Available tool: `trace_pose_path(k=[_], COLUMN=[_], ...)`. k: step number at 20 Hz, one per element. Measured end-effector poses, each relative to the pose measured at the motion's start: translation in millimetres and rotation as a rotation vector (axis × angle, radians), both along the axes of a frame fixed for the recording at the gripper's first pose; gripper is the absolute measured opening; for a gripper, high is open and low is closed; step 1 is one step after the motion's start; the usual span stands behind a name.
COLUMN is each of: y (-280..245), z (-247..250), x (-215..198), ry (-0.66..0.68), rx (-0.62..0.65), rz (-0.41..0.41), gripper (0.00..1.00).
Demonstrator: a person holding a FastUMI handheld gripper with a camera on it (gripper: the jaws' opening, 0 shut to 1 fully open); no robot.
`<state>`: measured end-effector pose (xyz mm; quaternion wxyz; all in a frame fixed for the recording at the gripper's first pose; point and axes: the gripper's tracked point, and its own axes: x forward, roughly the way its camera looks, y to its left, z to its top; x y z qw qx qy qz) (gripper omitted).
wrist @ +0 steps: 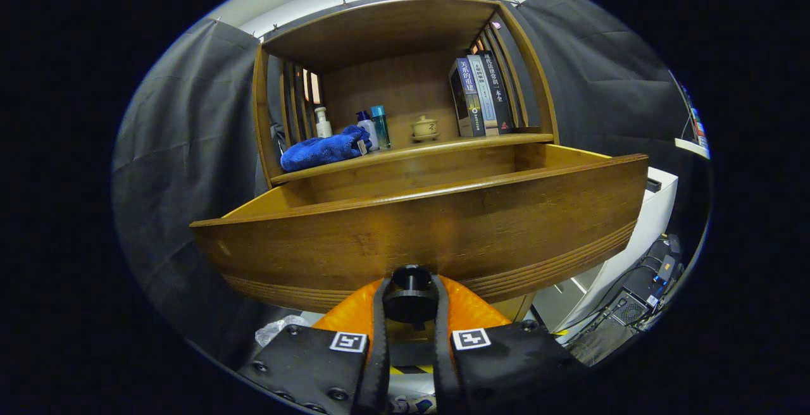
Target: Pull open the drawer, take out the items inside it, and place them on the countertop above the cabinet.
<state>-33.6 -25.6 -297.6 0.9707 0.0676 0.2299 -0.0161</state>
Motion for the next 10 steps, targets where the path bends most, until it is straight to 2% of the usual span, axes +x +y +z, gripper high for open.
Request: trace_pose_path(k=[4, 7, 10], y=[-0.9, 2.7, 6.6], z=[-1.1, -0.3, -0.8], x=[-0.6, 1.7, -0.3], ry=[0.001, -0.005, -0.008], rx=[0.005, 0.026, 0.007], rz=[-0.006, -0.019, -0.004], gripper=[0.43, 0.55, 0.78])
